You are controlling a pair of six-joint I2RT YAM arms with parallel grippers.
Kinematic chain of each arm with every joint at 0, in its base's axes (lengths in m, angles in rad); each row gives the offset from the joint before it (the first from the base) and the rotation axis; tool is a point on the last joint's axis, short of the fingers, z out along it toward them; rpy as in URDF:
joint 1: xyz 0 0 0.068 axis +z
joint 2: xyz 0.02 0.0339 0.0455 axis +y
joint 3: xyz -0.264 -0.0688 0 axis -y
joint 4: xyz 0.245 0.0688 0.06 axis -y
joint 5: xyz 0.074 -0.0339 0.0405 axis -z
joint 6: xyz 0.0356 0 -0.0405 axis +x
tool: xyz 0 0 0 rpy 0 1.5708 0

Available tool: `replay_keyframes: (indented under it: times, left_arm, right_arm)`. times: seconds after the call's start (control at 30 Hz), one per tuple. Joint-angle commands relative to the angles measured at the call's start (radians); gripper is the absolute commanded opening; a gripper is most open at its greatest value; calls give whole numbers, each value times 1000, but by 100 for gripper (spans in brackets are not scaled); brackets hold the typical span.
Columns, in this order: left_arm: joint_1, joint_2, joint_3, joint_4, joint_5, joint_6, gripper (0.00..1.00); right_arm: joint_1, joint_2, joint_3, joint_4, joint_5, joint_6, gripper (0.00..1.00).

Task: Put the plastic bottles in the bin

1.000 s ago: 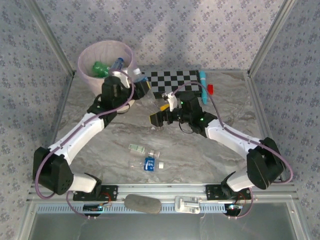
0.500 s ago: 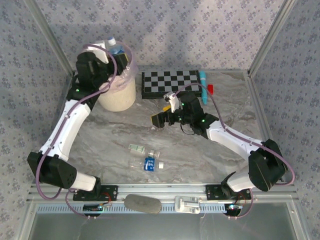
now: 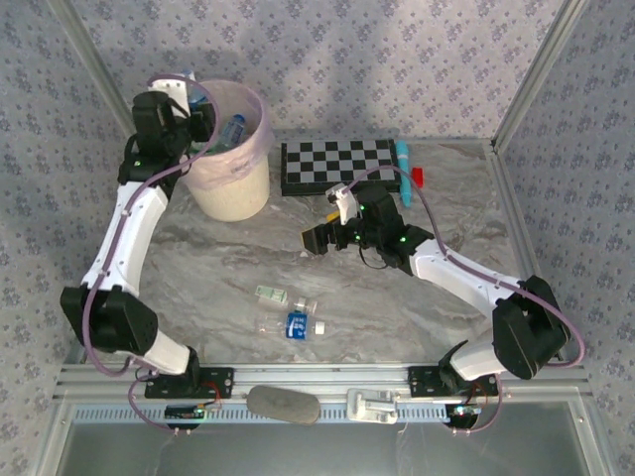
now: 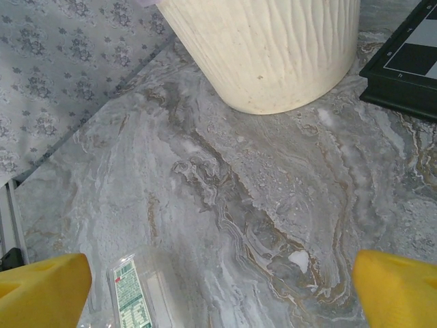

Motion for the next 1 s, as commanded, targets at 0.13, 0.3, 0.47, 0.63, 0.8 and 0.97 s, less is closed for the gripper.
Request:
replay_keyframes:
  times: [0.13, 0.3, 0.47, 0.63, 0.8, 0.97]
  left_arm:
    - [5, 123, 105, -141, -29, 80, 55]
    - [5, 191, 154, -214, -8, 77, 56]
    - [5, 217, 184, -259, 2, 66, 63]
    - [3, 202, 195, -265, 9, 50, 82]
    - [0, 139, 184, -237, 44, -1, 100]
    - [-16, 32, 114, -171, 99, -42, 100]
  right_arm:
    - [1, -28, -3, -40, 38, -17, 100]
    - [1, -52, -16, -46, 55, -18, 100]
    - [5, -68, -27, -47, 72, -22, 100]
    - [28, -70, -36, -43, 121, -46, 100]
    - [60, -52, -25, -51, 164, -82, 100]
    - [71, -14, 6, -75, 147, -85, 100]
